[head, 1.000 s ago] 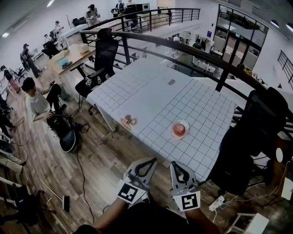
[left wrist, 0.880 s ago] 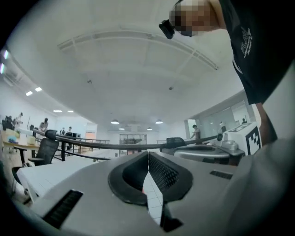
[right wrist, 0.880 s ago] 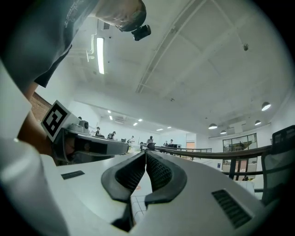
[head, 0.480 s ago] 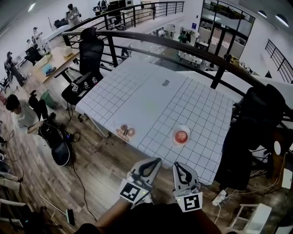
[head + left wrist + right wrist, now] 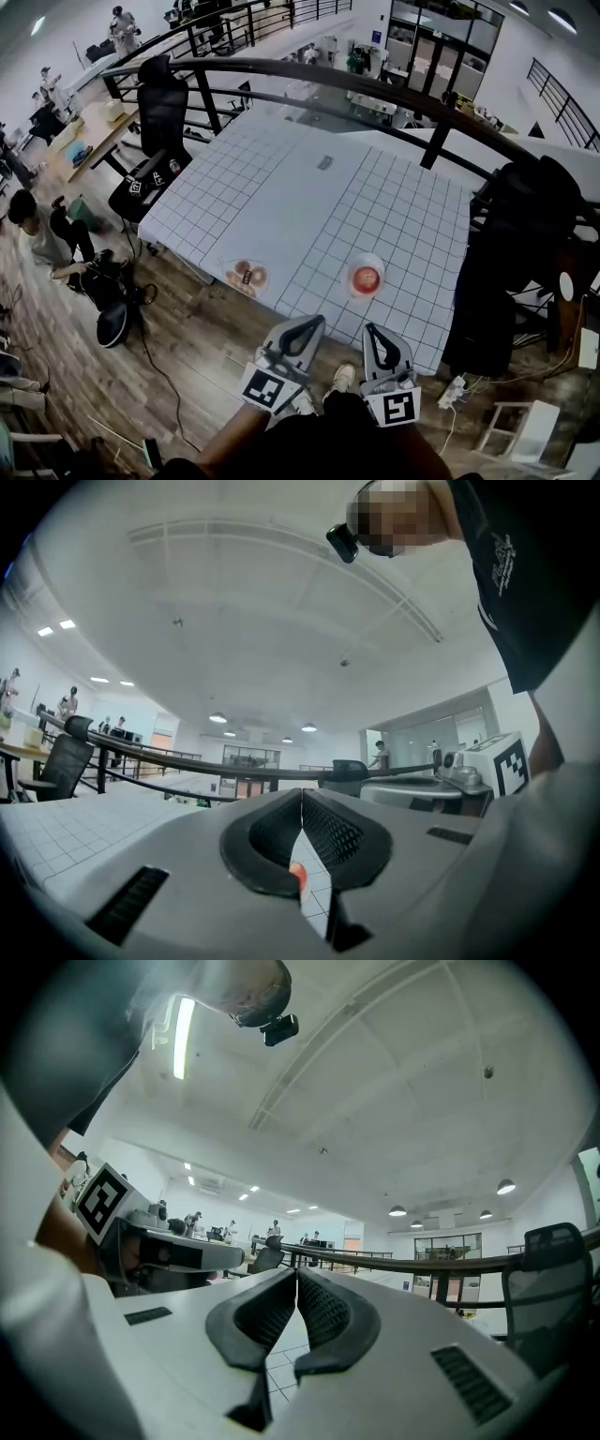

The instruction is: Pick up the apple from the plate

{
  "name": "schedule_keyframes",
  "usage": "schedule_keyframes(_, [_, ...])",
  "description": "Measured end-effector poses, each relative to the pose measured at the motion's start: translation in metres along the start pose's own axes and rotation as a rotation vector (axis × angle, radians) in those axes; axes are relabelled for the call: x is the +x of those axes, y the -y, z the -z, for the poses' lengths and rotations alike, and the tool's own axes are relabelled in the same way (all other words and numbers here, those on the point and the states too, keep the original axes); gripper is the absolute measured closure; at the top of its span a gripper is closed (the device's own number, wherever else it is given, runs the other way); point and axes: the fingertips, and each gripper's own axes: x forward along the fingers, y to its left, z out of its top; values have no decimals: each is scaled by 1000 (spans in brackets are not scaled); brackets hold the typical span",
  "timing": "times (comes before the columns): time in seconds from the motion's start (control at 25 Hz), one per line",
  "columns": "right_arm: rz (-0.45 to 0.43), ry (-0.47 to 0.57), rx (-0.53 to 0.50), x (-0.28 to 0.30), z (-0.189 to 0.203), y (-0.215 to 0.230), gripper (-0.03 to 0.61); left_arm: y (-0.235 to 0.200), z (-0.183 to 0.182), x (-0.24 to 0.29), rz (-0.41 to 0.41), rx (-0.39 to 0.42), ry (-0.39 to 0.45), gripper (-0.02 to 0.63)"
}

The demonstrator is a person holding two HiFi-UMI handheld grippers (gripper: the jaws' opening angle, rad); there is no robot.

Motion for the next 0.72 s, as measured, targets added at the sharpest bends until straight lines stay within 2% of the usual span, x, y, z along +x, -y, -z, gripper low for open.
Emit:
schedule_keyframes(0.16, [4,-27,5,7,13,20,554,-7,12,14,-13,17,-27,591])
schedule_keyframes(0.28, [6,-43,11,-4,10,21,554,5,10,5,-19,12,-54,591])
schedule_keyframes(0.4, [-3,-57,20,-3,12,16,554,-2,13,-1,-36,-54,-60,591])
schedule_keyframes(0.6, [-55,-55,54,39,34,69,554,-30,24,64,-81,-97,-62,591])
schedule_keyframes(0.72, [-89,-39,71,33,34,64,554,-28,29,56,-110,-141,-46,591])
